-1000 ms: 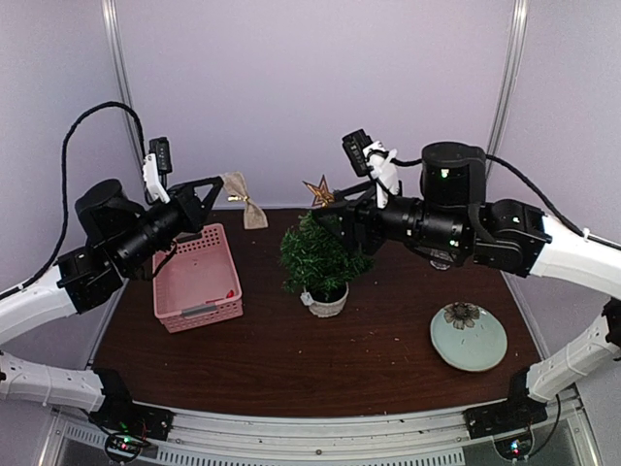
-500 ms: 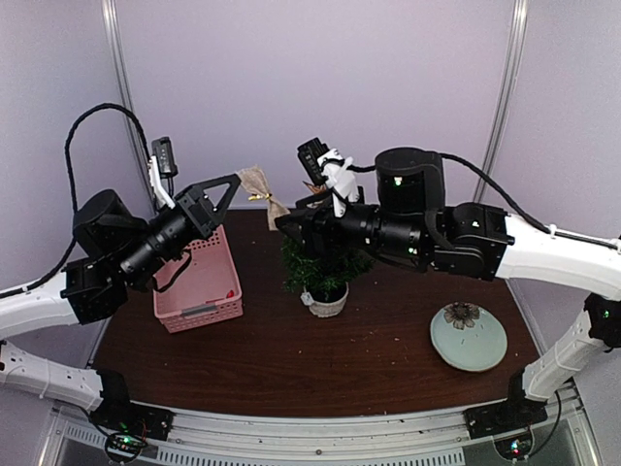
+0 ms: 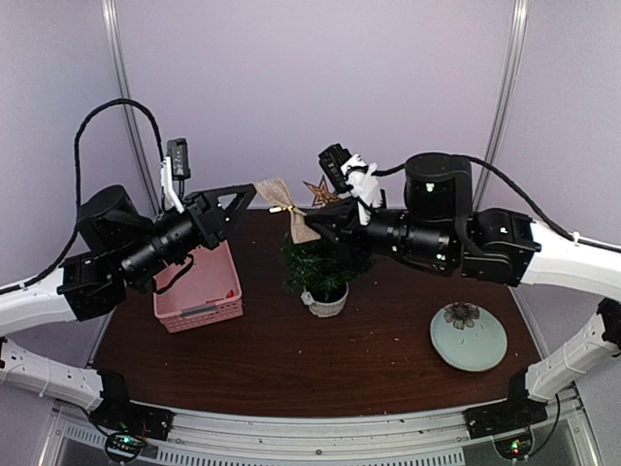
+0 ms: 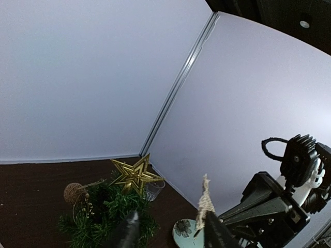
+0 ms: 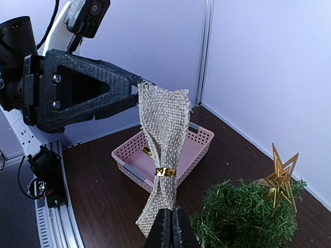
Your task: Decorate the small christmas tree
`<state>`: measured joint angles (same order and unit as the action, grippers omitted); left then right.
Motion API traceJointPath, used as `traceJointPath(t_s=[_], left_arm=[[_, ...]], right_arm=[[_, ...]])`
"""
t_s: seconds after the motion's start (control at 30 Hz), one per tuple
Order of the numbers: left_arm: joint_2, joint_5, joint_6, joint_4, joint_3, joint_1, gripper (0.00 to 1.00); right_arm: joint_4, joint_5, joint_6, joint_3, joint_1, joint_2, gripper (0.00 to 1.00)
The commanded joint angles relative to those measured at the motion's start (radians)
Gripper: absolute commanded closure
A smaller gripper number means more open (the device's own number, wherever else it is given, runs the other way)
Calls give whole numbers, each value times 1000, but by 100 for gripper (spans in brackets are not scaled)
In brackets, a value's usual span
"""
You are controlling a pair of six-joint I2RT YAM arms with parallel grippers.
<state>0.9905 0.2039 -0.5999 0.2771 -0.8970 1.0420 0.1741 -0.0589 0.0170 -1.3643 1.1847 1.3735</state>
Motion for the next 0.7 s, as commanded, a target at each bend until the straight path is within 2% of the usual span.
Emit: traceJointPath(t_s=[0.0,0.03,0.07,0.13,0.17,0.27,0.43,0.67], left_arm=[[2,-104,155,-221,-122,1,22],[3,-126,212,-318,-166,1,16],[6,-146,262,-430,-211,-2,14],[23,-246,353,-624,-296,-21,14],[40,-342,392,-689,-329,-30,14],[106,-512,462,-823,-416,-45,19],[217,-707,442,-851,-465,-45,32],[295,-773,392,-748,-464,-45,42]], right_arm=[[98,29,-78,34,0,-104,100],[141,44,-95,36,1,-118,100],[180,55,-115,37,0,-134,100],[271,114,-158,45,1,-164,100],[311,130,-177,50,0,-179,100],[425,162,-221,52,0,-215,100],[600,191,-286,-13,0,-202,100],[639,207,-309,-56,7,-175,100]])
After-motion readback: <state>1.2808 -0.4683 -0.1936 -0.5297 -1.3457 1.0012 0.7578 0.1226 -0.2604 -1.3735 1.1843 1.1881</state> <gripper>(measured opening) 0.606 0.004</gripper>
